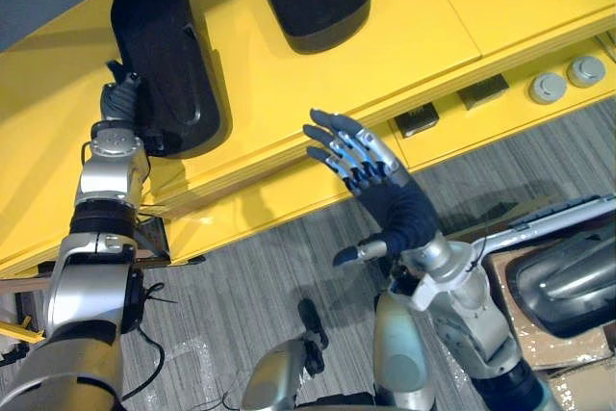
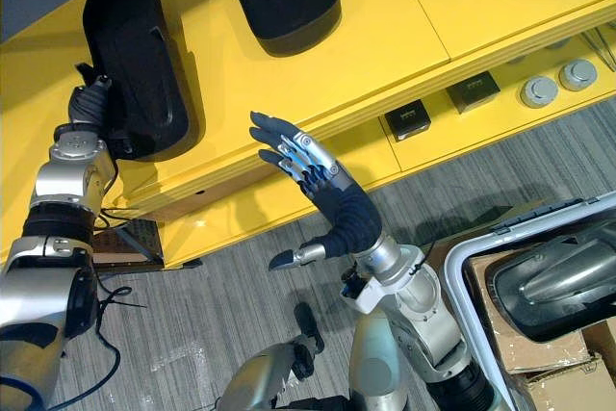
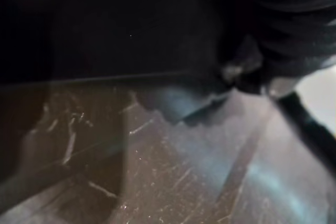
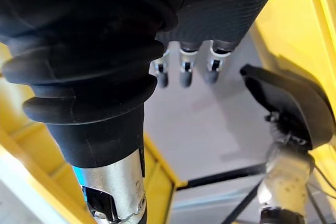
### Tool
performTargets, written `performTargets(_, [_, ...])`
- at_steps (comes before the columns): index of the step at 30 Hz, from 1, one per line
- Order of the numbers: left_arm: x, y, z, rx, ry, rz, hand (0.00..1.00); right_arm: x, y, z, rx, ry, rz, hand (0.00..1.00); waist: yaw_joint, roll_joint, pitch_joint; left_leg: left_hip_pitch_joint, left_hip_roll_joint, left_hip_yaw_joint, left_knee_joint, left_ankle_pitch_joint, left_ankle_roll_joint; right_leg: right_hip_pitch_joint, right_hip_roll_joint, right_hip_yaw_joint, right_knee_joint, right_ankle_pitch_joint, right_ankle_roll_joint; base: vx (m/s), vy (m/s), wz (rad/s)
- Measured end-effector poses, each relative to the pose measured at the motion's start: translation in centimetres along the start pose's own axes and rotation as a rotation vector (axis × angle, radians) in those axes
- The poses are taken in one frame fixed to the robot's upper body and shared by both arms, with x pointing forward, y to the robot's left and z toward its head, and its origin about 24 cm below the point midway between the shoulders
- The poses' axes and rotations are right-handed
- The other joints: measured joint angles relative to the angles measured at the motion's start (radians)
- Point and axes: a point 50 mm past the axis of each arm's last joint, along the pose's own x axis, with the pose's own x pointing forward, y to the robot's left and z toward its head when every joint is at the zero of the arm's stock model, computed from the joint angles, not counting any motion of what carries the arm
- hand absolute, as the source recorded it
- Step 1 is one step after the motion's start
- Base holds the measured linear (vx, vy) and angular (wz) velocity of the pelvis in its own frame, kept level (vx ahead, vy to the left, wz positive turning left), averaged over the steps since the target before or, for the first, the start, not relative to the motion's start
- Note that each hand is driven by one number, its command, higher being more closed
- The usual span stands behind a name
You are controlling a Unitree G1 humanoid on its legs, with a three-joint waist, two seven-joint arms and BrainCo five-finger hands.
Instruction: Walk over and take plastic housings, then place them on the shelf
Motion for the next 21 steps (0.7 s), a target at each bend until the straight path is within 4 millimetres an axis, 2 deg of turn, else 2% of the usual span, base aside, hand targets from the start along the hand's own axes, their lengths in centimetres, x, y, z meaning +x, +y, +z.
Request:
performTargets(14, [0.1,1.1,-0.8,-0.058,0.095,0.086,0.00,-0.5,0.0,0.7,-0.004,-0.019,-0.020,0.00,0.000,-0.002,-0.001,-0.001,0.019,0.052,0.051,-0.045,-0.007,0.002,0.014,0.037,0.008,-0.003,0.001,0.01,-0.015,-0.09])
performTargets(21, [0.3,1.9,-0.8,-0.089,0.115,0.154,0.00,-0.7,0.0,0.7,0.009,-0.018,-0.030,0.00,-0.001,-0.022,-0.011,0.008,0.020,0.059,0.060,-0.045,-0.007,0.012,0.013,0.039,0.012,-0.002,0.001,0.00,0.000,0.00])
